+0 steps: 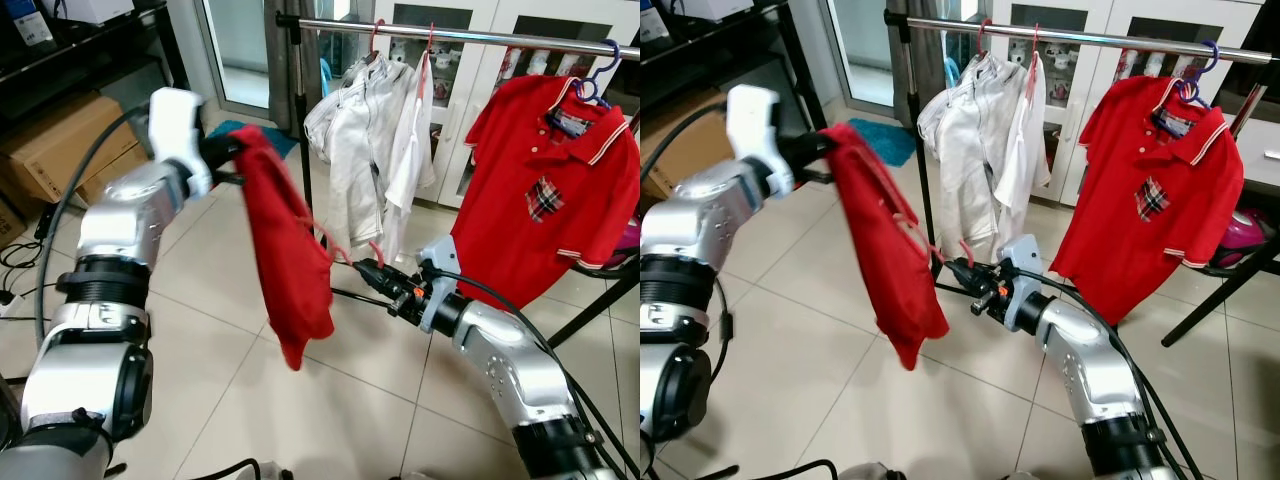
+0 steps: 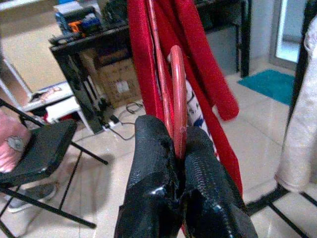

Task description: Hang hanger

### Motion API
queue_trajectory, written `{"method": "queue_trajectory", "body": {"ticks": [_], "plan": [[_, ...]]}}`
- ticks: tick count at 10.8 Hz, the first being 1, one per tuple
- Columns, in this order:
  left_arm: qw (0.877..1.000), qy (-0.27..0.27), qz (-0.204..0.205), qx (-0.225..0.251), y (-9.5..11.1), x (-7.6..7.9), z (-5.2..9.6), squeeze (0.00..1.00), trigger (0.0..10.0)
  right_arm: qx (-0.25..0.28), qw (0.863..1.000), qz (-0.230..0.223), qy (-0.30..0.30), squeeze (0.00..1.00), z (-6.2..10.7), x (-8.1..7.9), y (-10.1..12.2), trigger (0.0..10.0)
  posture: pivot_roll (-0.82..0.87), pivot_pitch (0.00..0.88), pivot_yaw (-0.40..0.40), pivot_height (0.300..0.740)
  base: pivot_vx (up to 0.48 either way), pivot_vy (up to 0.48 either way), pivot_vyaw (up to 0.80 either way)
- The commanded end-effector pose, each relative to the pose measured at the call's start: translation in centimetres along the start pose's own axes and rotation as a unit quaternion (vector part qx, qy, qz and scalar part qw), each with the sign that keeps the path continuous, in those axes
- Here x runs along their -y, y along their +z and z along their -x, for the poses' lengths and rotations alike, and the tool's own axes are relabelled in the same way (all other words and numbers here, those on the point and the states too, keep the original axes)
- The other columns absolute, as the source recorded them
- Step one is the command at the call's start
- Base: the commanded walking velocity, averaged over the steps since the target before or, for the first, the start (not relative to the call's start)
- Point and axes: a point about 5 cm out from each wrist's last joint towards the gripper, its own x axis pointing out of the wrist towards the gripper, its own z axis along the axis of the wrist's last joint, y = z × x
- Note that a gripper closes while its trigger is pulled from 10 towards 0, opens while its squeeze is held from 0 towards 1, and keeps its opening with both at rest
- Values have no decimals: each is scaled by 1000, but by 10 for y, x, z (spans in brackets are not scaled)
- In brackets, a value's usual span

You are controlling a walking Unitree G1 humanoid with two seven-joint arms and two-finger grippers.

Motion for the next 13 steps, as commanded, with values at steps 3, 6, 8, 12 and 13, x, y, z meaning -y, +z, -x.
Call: {"method": "queue_trajectory", "body": {"ticks": [3, 6, 8, 12, 13], "plan": [[980, 128, 117, 94, 23, -44, 15, 0, 0, 4, 1000, -26, 4, 0, 16, -3, -7, 0, -35, 0, 81, 740, 0, 0, 0], [990, 35, -135, -10, -8, -19, 10, 0, 0, -61, 989, 133, -19, 0, 20, -6, 15, 0, -55, 0, 82, 740, 0, 0, 0], [977, -47, -209, 7, 4, 11, 1, 0, 0, -152, 960, 234, -7, 0, 20, 2, 18, 0, -63, 0, 90, 740, 0, 0, 0], [970, -134, -201, -10, -2, 39, -8, 0, 0, -179, 945, 271, 20, 0, 19, -4, 9, 0, -64, 0, 81, 740, 0, 0, 0], [978, -97, -186, 4, 3, 29, -8, 0, 0, -153, 957, 247, 18, 0, 21, -6, 10, 0, -61, 0, 81, 740, 0, 0, 0]]}}
